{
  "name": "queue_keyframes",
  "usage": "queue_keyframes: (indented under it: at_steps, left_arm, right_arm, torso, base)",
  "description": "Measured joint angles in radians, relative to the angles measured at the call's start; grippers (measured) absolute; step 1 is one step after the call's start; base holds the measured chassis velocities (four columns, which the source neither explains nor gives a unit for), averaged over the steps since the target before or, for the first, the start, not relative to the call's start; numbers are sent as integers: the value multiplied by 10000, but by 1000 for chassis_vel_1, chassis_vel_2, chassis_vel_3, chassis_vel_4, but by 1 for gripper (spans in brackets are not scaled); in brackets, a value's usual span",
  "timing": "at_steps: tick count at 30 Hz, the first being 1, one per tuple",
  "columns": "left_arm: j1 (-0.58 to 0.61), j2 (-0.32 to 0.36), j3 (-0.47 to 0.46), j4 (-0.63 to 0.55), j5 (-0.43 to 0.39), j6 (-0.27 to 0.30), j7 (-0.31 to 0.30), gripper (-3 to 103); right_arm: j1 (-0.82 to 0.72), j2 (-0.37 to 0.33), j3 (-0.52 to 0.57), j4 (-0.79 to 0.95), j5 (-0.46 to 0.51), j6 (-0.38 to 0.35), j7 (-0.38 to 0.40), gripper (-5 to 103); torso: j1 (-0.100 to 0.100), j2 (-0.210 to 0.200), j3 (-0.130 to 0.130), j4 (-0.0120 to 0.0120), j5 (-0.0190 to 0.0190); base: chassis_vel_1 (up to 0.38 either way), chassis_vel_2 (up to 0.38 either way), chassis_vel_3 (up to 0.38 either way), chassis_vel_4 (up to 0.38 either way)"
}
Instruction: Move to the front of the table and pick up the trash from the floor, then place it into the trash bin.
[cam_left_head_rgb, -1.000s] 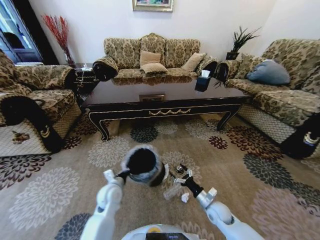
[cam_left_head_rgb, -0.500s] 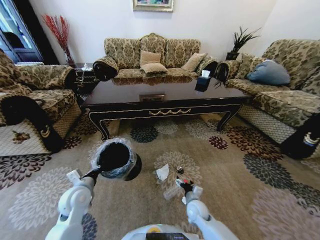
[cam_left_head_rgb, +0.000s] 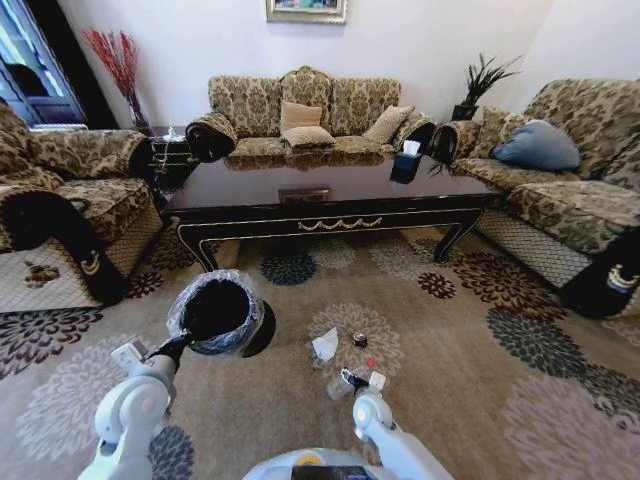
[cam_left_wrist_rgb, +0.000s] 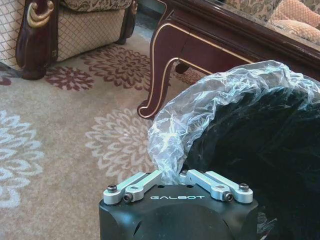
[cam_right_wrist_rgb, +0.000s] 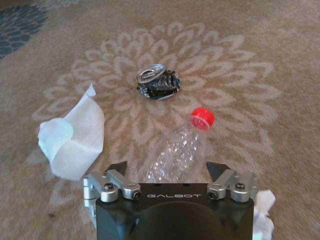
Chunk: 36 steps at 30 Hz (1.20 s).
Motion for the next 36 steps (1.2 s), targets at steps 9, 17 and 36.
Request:
queue_keyframes:
  at_steps: [9, 17, 36]
  left_arm:
    - [-9, -102, 116, 95, 76, -33, 3, 2]
    - [-37, -82, 272, 366, 153, -76, 6, 2]
    - [-302, -539, 2063, 1590, 852, -171, 197, 2]
  right_arm:
    - [271, 42, -15, -653, -138, -193, -118, 71]
    - [215, 31, -92, -618, -419, -260, -145, 40]
    - [71, -2046, 278, 2124, -1091, 4112, -5089, 24]
  torso:
    - [0, 0, 0, -2, 0]
    - [0, 0, 0, 0, 2]
    - [0, 0, 0, -2, 1]
  base:
    - [0, 0, 0, 0]
    - [0, 0, 0, 0]
    - [0, 0, 0, 0]
